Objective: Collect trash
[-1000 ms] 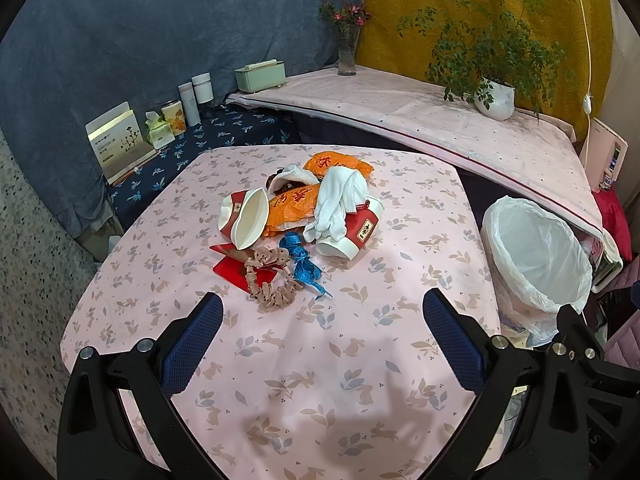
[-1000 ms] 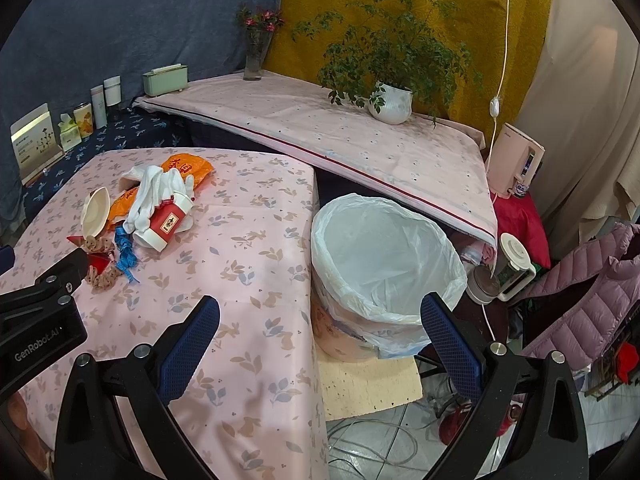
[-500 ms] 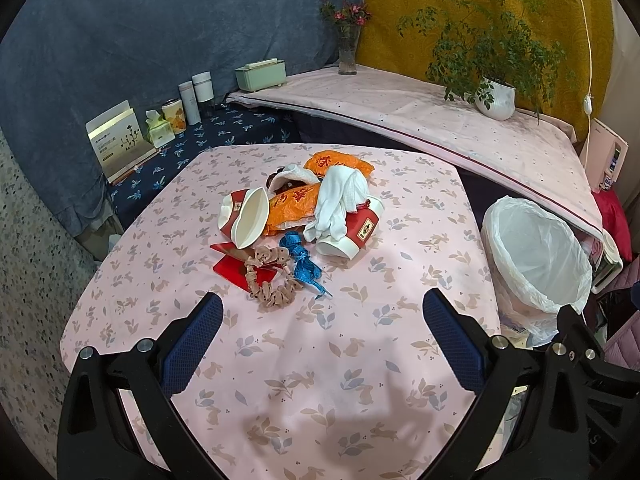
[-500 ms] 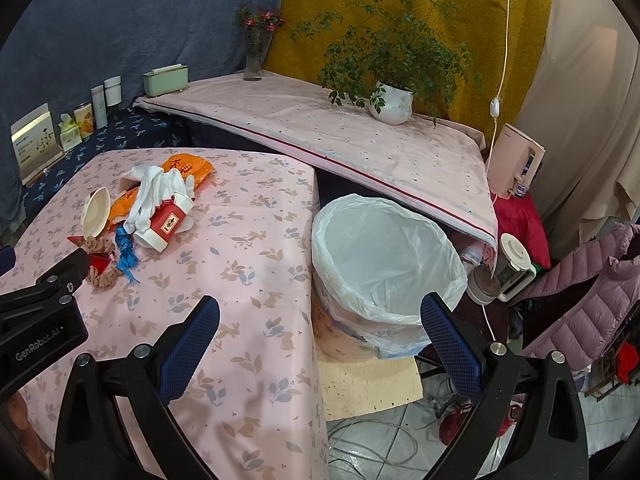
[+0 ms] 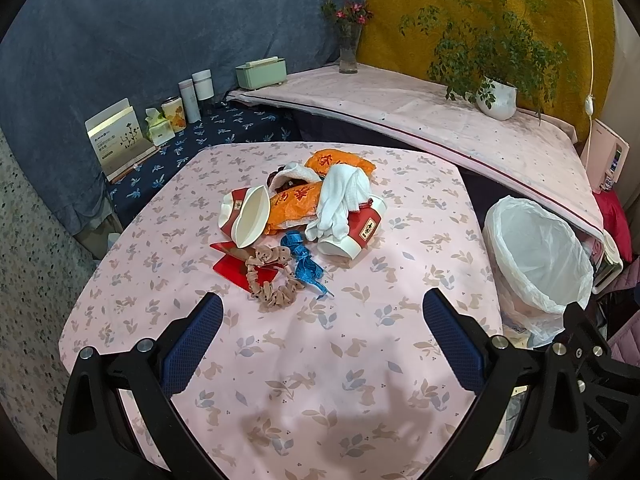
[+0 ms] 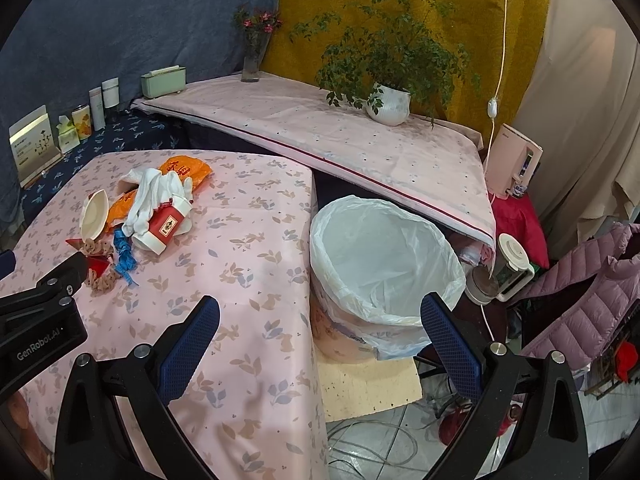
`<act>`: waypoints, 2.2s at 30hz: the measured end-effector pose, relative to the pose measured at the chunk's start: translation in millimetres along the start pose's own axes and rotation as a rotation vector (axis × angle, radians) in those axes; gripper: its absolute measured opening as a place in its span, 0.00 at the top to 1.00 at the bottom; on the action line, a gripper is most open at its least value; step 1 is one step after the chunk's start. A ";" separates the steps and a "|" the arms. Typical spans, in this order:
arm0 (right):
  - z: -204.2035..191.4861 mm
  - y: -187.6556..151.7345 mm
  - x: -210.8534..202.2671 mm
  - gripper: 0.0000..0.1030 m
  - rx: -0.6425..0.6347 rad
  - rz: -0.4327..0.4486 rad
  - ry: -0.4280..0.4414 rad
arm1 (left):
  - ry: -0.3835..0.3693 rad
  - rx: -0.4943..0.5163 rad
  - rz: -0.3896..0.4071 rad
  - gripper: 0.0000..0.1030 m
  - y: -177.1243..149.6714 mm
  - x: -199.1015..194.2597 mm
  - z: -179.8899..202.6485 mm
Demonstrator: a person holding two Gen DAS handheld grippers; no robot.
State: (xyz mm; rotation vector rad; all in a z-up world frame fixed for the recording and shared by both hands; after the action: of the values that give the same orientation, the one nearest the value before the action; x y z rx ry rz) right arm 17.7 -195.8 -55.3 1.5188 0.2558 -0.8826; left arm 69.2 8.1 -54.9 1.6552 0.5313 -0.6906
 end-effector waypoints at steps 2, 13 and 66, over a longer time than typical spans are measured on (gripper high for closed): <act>2.2 1.9 -0.2 0.07 0.009 0.006 -0.004 | -0.006 -0.003 -0.005 0.07 -1.2 4.2 -2.3; -17.2 3.0 15.1 0.07 0.028 0.018 -0.025 | -0.039 -0.122 -0.061 0.07 -14.6 53.2 -60.8; -223.7 48.7 141.2 0.95 0.011 -0.143 0.306 | -0.336 -0.166 -0.133 0.92 1.8 127.8 -89.4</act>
State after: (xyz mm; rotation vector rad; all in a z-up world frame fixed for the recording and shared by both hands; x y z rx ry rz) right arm 227.2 -45.6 -132.0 1.6597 0.5890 -0.7613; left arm 175.9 92.0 -131.8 1.3226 0.4449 -0.9744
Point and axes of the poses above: each gripper's, at about its wrist camera, not at the fingertips, and x roughly the way its jaws point, z to its right, y to its top, the point moved 10 cm from there along x, roughly the way its jaws point, and after that the axes turned 6 degrees about x, right-handed, at the moved point
